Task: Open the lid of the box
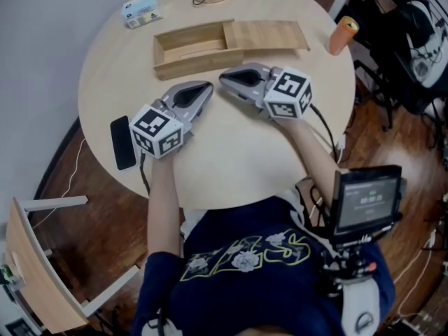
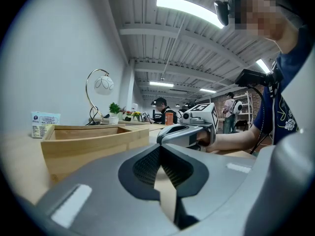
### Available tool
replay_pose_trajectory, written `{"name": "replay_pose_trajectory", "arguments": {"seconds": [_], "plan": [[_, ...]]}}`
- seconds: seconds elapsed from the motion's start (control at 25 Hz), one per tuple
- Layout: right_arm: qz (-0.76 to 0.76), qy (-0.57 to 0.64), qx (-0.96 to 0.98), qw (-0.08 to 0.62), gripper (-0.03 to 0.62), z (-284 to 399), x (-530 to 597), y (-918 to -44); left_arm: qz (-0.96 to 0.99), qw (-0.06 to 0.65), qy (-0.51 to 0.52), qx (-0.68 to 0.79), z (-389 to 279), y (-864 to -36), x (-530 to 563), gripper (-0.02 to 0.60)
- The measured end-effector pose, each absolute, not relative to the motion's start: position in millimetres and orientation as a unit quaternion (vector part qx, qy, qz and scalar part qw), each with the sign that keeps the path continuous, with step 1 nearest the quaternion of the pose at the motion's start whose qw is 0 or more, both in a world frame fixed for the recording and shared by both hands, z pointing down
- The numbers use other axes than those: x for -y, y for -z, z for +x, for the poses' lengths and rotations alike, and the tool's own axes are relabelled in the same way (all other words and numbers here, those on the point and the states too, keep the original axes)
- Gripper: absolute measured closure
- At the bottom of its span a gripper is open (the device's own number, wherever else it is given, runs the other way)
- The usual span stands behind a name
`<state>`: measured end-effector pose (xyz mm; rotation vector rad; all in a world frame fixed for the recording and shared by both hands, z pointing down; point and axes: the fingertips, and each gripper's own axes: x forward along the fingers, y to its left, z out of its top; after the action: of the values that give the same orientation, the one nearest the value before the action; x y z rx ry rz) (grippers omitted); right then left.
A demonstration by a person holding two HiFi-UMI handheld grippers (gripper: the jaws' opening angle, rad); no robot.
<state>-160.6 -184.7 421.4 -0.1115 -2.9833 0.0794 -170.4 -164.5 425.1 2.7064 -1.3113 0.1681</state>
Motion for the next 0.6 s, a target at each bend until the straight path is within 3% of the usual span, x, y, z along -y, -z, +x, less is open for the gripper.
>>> {"name": "replay_pose_trajectory", "arguments": {"seconds": [0.6], "plan": [[-0.050,-0.026,0.995,0.080,0.577,-158.3,179.5,-421.8,0.895,0.068,-0.051,0.439,-169.1,-424.8,163.5,0.578]]}}
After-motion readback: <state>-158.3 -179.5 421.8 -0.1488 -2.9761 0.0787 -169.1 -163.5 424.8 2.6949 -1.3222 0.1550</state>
